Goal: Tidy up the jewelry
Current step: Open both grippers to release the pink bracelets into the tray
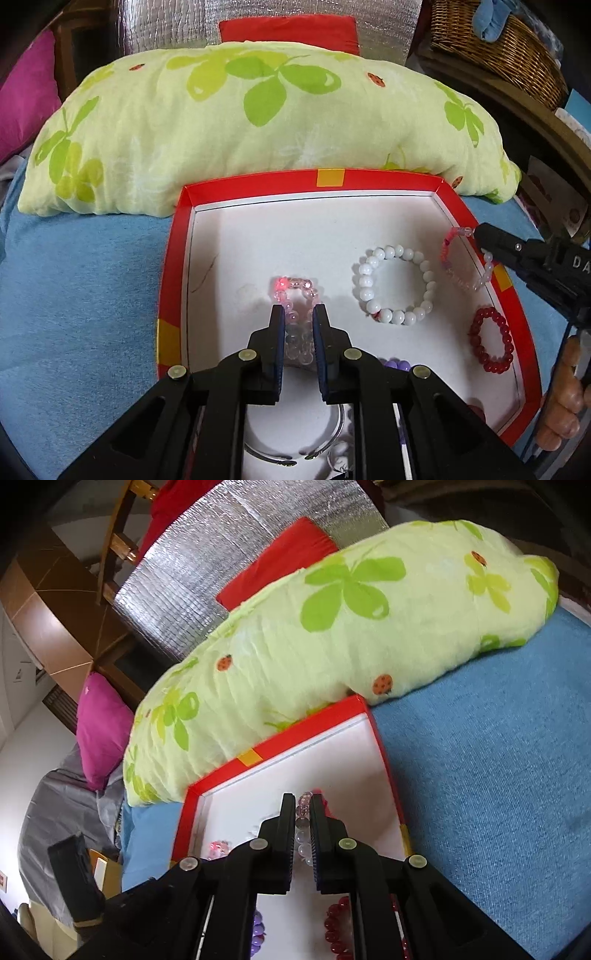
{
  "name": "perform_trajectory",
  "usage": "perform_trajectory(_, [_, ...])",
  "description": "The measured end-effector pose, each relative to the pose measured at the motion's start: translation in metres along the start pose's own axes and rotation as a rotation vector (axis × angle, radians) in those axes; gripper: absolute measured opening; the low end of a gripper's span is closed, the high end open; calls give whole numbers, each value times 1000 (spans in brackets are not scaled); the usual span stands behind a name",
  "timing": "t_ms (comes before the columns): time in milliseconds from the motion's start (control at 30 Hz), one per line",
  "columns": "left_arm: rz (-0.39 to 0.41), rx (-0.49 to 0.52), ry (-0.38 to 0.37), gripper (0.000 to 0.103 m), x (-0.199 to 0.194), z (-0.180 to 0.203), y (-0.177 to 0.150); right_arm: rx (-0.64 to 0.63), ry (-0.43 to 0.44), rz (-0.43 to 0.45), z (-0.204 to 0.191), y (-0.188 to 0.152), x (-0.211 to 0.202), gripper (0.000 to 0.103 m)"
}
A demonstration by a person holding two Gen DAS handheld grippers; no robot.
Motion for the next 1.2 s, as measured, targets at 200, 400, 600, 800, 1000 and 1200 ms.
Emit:
perform_trajectory(200, [-26, -2, 32, 31, 5, -2, -1, 24, -34, -3, 8, 2, 0, 12])
perform_trajectory(400, [3, 2, 87, 59, -13, -2, -12, 27, -64, -1, 8, 1, -11, 13])
perform_trajectory(600, [74, -7, 219, 75, -52, -1, -35, 7, -91, -9, 5, -10, -27, 40])
perform_trajectory(800, [109, -88, 247, 76, -91, -6, -59, -68, -142, 1, -11, -29, -38, 57])
perform_trajectory(1000, [153, -131, 266, 77, -125, -3, -89, -137, -197, 24, -29, -56, -58, 57])
perform_trajectory(1200, [183, -134, 280, 79, -154, 6, -124, -200, -285, 56, -37, -96, -89, 58])
Point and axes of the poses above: each gripper's, at about its wrist camera, not at the fingertips, and x roughly the way its jaws point, z to its right, y to its top, the point moved 5 cm from there along x, roughly the way its jaws point, and after that the axes turned 15 degrees about -z, right-handed, at the moved point
